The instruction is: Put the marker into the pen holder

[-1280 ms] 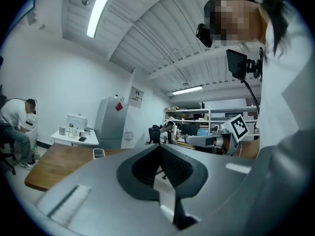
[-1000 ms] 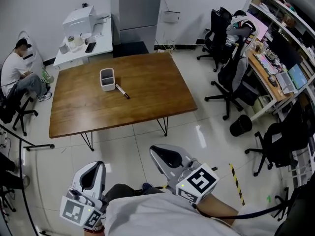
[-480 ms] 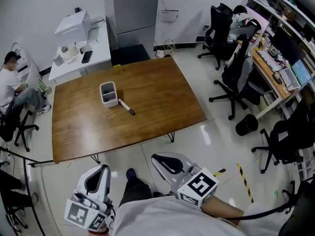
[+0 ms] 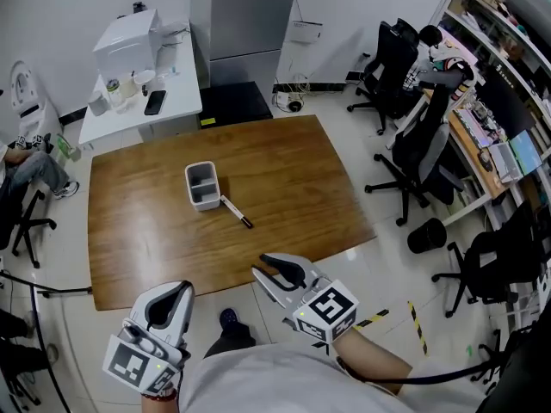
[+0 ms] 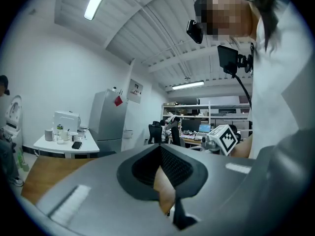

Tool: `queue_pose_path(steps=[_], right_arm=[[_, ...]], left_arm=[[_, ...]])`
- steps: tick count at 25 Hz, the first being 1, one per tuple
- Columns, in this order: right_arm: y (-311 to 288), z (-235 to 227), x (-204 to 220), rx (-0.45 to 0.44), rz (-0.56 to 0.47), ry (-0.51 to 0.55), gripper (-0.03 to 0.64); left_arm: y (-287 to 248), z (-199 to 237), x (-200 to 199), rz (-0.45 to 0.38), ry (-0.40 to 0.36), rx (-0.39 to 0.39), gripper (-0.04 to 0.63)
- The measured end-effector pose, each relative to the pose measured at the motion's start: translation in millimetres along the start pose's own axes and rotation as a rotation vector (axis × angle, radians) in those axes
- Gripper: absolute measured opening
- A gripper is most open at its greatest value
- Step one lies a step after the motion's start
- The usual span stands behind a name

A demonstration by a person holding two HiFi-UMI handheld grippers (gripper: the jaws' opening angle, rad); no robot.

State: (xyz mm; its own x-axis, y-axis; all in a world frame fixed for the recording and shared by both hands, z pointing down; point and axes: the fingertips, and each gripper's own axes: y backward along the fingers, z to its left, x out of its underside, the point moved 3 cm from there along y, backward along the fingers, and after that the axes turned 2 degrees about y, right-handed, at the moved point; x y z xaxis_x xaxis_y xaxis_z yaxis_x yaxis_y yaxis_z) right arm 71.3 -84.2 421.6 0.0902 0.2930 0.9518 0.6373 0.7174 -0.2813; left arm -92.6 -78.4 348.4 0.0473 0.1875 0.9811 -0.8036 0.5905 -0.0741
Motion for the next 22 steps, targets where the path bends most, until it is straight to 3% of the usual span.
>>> queue_pose_path(steps=[7, 14, 18, 22], right_arm=[[-70, -57, 59, 0.114, 0.173, 0.002, 0.078], [-104, -80, 65, 0.15, 0.213, -0.005, 0.082], [-118, -92, 85, 0.143, 0.279, 0.008, 0.083], [-130, -119, 126, 0.168, 0.399, 0.039, 0.083]], left_arm=[[0, 52, 9, -0.066, 0.077, 0.056, -0.011], [-13, 86, 9, -0.042, 0.063, 0.073, -0.011], [-32, 101, 29, -0.029, 0.049, 0.041, -0.011], [-45, 104, 45, -0.013, 0.102, 0.006, -0.011]])
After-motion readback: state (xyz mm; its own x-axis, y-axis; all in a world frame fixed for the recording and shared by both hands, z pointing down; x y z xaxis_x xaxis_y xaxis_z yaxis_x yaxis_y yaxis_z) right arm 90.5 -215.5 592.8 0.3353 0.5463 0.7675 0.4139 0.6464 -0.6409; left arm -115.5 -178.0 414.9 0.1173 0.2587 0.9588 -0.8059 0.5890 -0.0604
